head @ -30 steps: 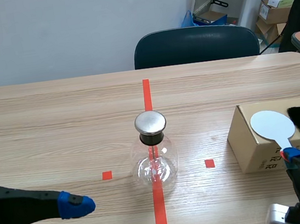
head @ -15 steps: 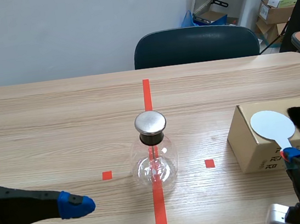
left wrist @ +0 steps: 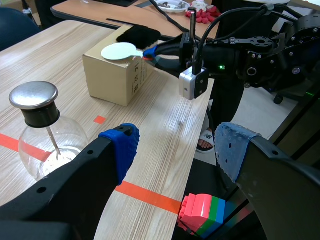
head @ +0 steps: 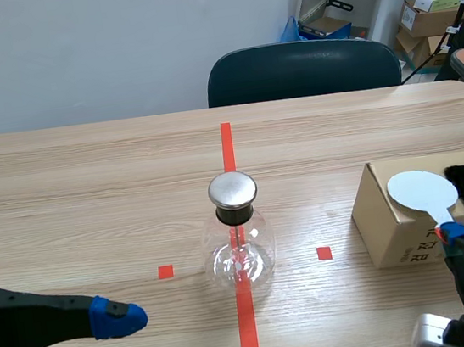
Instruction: Do the electroscope experiment
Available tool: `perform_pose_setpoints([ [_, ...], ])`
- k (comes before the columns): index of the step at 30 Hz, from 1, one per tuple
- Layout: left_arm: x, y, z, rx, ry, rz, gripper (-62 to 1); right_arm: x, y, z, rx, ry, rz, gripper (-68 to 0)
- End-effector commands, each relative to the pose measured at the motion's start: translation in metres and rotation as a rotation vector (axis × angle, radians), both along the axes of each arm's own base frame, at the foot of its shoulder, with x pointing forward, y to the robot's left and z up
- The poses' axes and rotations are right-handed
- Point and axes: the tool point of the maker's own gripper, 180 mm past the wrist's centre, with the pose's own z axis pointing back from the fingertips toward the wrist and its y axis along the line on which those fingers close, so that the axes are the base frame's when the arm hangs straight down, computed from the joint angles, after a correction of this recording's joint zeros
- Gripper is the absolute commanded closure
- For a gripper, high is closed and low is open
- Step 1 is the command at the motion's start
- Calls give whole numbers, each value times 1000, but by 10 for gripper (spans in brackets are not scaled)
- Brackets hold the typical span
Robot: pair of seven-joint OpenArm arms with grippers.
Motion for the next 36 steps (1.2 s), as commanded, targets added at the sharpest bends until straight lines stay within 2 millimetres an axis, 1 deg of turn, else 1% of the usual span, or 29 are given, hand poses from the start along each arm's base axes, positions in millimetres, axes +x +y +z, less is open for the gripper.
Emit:
perform_pose_setpoints([
  [1, 2, -2, 7, -31, -5, 9, -356, 9, -1, 18, -12, -63, 6, -8],
  [4, 3, -1, 6, -28, -10, 16, -356, 13, 1, 28, -8, -95, 6, -8],
  [7, 9, 1, 6, -18, -31, 46, -355, 20, 8, 44, 5, -140, 9, -8],
  [8, 10, 1, 6, -15, -36, 53, -340, 22, 12, 48, 11, -153, 10, -8],
  [9, 11, 2, 6, -13, -41, 58, -305, 24, 16, 53, 12, -166, 12, -8],
  [12, 13, 3, 4, -6, -48, 71, -152, 29, 27, 60, 19, -191, 14, -9],
  [13, 16, 5, 3, -2, -54, 75, -114, 31, 30, 60, 21, -193, 11, -9],
  [14, 17, 6, 2, 3, -57, 78, -95, 33, 34, 61, 25, -198, 7, -9],
  [17, 27, 10, -4, 18, -72, 90, -85, 39, 41, 64, 36, -215, -11, -9],
  [20, 39, 13, -15, 23, -79, 123, -82, 43, 51, 67, 24, -237, -10, -9],
  [22, 46, 14, -27, 37, -71, 147, -47, 43, 58, 67, 10, -247, -1, -9],
  [23, 51, 15, -34, 50, -66, 158, -39, 44, 60, 68, 5, -253, -1, -8],
  [27, 67, 18, -55, 76, -59, 190, -39, 44, 69, 69, 7, -263, 5, -9],
  [33, 90, 21, -80, 103, -59, 225, -36, 41, 83, 67, 6, -257, 19, -8],
  [36, 101, 21, -90, 117, -57, 238, -36, 39, 87, 59, 0, -214, 17, -9],
])
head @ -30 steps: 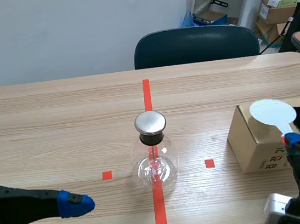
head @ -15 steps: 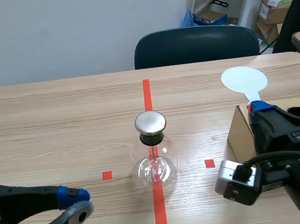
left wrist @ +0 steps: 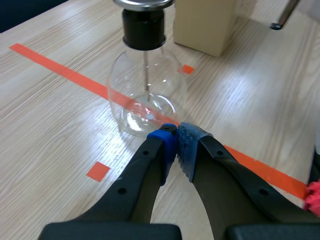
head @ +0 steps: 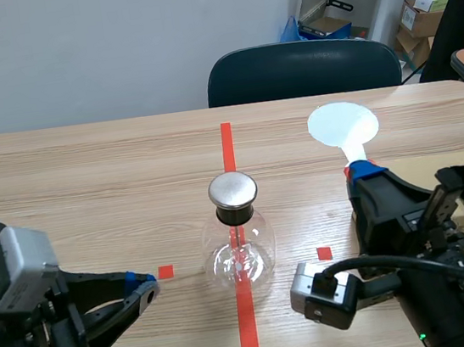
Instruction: Do the electroscope experiment
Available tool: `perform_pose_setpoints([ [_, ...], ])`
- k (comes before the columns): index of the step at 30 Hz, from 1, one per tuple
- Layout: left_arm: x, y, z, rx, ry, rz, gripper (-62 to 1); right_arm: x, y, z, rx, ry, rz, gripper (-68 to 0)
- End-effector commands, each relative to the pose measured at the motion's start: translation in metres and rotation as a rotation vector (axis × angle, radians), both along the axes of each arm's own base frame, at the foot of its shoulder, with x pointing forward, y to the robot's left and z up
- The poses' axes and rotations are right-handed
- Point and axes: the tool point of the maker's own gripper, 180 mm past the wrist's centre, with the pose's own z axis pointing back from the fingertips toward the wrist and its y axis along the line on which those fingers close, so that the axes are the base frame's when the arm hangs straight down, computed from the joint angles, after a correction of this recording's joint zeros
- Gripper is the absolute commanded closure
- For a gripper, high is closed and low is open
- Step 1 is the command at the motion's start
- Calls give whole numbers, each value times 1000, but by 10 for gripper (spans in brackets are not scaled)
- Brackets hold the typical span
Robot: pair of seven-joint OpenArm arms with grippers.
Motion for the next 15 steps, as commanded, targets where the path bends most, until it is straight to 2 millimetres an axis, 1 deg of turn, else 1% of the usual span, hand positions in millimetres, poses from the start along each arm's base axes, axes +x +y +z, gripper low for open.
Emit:
perform_pose_setpoints([
  [1, 4, -8, 5, -29, -9, -1, -35, 3, -1, 4, -3, -15, -2, -9],
  [7, 21, -9, -9, -11, -4, 20, -35, 2, 10, 4, 20, -11, 14, -8],
  [9, 26, -10, -14, -5, 0, 28, -35, 1, 14, 1, 18, -1, 22, -8],
  [11, 31, -9, -18, 1, -1, 40, -36, 0, 15, -4, 8, 23, 24, -8],
  [15, 40, -8, -28, 16, 4, 63, -36, 0, 15, -4, 8, 23, 23, -8],
])
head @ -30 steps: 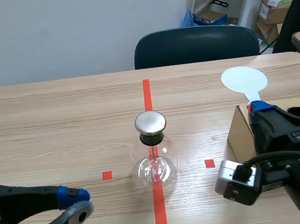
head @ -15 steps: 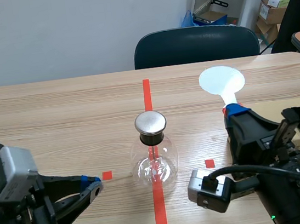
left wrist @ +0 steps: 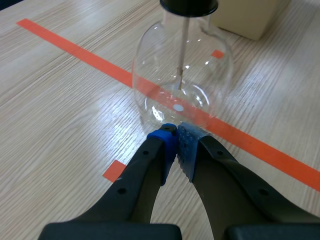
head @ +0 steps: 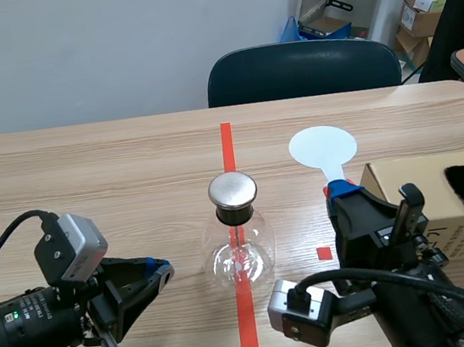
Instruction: Do the electroscope experiment
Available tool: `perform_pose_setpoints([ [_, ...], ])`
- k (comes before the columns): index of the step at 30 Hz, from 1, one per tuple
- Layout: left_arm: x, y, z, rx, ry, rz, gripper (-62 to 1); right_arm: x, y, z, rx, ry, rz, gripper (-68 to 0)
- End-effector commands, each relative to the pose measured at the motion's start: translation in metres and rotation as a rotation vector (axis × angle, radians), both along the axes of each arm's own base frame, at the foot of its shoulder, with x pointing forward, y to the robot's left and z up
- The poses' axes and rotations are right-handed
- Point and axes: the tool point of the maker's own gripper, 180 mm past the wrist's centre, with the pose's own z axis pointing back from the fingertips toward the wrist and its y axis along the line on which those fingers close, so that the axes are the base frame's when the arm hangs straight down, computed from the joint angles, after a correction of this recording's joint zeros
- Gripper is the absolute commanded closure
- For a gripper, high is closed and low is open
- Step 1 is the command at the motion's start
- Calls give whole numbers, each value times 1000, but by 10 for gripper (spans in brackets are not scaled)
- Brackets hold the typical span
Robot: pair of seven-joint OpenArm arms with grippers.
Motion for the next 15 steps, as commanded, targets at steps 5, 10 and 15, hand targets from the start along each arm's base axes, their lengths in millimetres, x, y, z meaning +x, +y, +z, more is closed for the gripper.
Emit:
perform_pose_setpoints([
  [5, 11, -1, -2, -16, -6, 25, -36, 5, -5, 7, 0, -32, -11, -8],
  [10, 17, 1, -7, -12, -5, 38, -36, 5, -5, 7, 0, -33, -13, -8],
  [15, 12, -7, -10, -12, -12, 12, -36, 6, -7, 8, 1, -34, -21, -8],
])
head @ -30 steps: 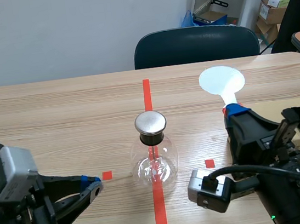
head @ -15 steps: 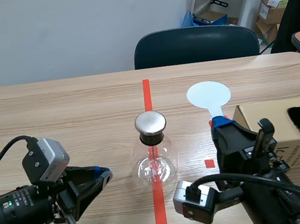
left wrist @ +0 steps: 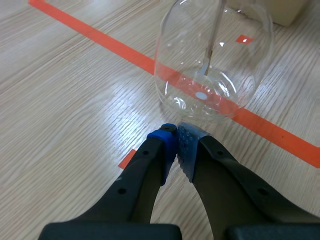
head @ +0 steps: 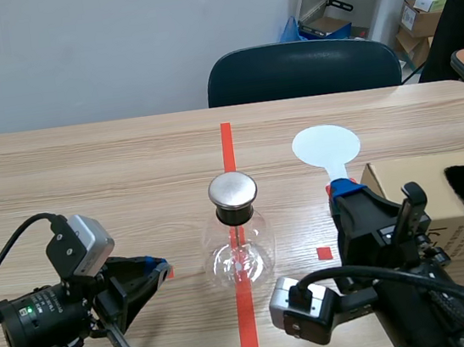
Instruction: Do the electroscope experiment
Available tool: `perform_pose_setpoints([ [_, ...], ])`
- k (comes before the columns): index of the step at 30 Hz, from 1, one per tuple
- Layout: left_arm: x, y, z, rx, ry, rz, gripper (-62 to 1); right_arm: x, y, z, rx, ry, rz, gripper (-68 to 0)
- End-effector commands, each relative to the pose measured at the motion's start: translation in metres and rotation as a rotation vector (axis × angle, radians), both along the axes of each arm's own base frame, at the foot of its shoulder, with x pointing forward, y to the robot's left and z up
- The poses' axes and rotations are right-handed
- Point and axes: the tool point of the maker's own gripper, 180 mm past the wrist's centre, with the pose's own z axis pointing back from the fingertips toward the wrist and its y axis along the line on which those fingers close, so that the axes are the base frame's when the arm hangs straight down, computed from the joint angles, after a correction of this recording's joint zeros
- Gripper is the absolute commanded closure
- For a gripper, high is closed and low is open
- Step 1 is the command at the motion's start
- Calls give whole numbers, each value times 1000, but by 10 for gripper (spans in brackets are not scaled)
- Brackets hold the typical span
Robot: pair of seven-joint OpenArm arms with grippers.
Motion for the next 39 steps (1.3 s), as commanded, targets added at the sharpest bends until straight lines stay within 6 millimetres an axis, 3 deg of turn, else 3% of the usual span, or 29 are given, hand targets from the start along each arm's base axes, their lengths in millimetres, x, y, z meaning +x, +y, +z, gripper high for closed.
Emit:
perform_pose_setpoints([
  [1, -1, -14, 8, -29, -24, -27, -36, 5, -4, 7, 0, -32, -7, -8],
  [13, -7, -31, 5, -42, -6, -58, -36, 5, -5, 7, 1, -32, -10, -8],
  [39, -7, -30, 2, -28, 1, -53, -36, 5, -6, 9, 5, -39, -16, -8],
])
